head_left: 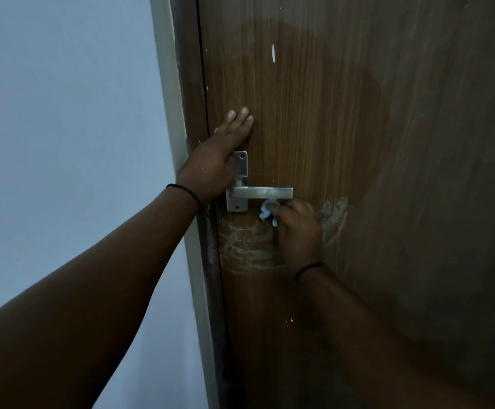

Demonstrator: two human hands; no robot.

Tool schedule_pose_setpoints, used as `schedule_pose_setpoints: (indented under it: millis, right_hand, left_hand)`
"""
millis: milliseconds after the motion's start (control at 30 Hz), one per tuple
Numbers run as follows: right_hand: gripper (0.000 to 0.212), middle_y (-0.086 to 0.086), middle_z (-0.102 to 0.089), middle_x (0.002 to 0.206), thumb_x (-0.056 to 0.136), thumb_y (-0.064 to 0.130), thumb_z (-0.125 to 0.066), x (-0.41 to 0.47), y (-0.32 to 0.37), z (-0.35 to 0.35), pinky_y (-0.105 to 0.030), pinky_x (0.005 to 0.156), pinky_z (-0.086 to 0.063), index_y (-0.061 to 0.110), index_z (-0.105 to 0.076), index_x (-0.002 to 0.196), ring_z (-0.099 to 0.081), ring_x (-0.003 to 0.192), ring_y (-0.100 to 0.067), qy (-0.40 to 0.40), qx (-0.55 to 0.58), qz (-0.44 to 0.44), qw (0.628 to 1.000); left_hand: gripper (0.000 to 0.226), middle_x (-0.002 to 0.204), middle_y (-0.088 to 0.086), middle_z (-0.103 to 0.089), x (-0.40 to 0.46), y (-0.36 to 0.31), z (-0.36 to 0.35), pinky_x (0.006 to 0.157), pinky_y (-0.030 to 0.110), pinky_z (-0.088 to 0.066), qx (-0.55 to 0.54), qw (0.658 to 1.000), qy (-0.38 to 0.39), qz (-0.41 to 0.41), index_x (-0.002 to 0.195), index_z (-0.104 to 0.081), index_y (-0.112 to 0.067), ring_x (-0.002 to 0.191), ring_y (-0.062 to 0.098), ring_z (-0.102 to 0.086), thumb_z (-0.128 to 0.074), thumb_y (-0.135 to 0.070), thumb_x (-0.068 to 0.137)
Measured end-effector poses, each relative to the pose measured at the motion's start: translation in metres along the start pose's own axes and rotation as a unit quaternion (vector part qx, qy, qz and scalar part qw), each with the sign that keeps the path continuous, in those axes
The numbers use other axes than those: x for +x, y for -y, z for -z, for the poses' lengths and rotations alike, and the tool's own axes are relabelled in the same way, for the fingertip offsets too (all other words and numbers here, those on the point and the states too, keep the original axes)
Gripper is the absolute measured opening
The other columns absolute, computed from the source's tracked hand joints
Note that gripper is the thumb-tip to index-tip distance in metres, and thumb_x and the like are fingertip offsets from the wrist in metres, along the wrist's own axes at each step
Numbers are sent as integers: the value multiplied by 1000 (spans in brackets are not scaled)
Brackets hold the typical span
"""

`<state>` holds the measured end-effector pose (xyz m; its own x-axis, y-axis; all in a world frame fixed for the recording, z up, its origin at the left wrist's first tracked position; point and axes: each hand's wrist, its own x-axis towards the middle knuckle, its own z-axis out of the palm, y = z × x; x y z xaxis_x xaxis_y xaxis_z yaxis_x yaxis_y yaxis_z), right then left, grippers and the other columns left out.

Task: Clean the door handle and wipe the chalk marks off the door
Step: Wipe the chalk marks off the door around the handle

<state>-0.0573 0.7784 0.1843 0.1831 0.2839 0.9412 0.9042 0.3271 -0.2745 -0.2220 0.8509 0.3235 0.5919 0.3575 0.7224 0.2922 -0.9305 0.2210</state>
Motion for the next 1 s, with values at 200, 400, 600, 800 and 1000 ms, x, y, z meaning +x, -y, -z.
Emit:
schedule_pose_setpoints:
  millis: [200,400,600,800,1000]
  right_hand:
    - [14,-3,-73,92,85,2,-67,23,49,-17,-25,77,-58,14,-71,91,-70,87,-12,-89,430,-438,784]
    - [15,-6,-73,101,90,4,-62,23,62,-35,-35,90,-56,9,-69,101,-69,98,-18,-37,403,-443,800]
    - [7,-14,-73,88,82,-3,-69,26,63,-49,-41,79,-60,0,-72,87,-71,84,-24,-104,338,-415,838]
    - [8,-16,-69,97,87,4,-65,13,50,-54,-36,71,-60,3,-72,91,-69,79,-24,-78,288,-340,892]
    - [13,-7,-68,92,84,2,-67,4,49,-41,-24,79,-56,7,-75,92,-65,84,-12,-48,159,-219,962]
  left_hand:
    - [30,120,3,-69,-19,-8,5,91,28,-51,79,986,-147,13,123,-65,-15,107,15,-64,-52,-15,96]
    - [15,90,6,-61,-27,-9,-4,68,25,-38,156,972,-155,77,91,-66,-10,78,15,-53,-59,-23,92]
    - [14,93,6,-69,-25,-10,-7,75,36,-53,162,972,-90,142,90,-66,-12,83,22,-63,-59,-25,92]
    - [11,89,5,-68,-25,-3,-13,65,29,-43,164,971,-106,134,87,-61,-15,78,20,-61,-58,-24,93]
    - [11,85,4,-67,-25,-2,-16,64,25,-36,136,972,-117,153,84,-60,-15,73,15,-54,-58,-22,93]
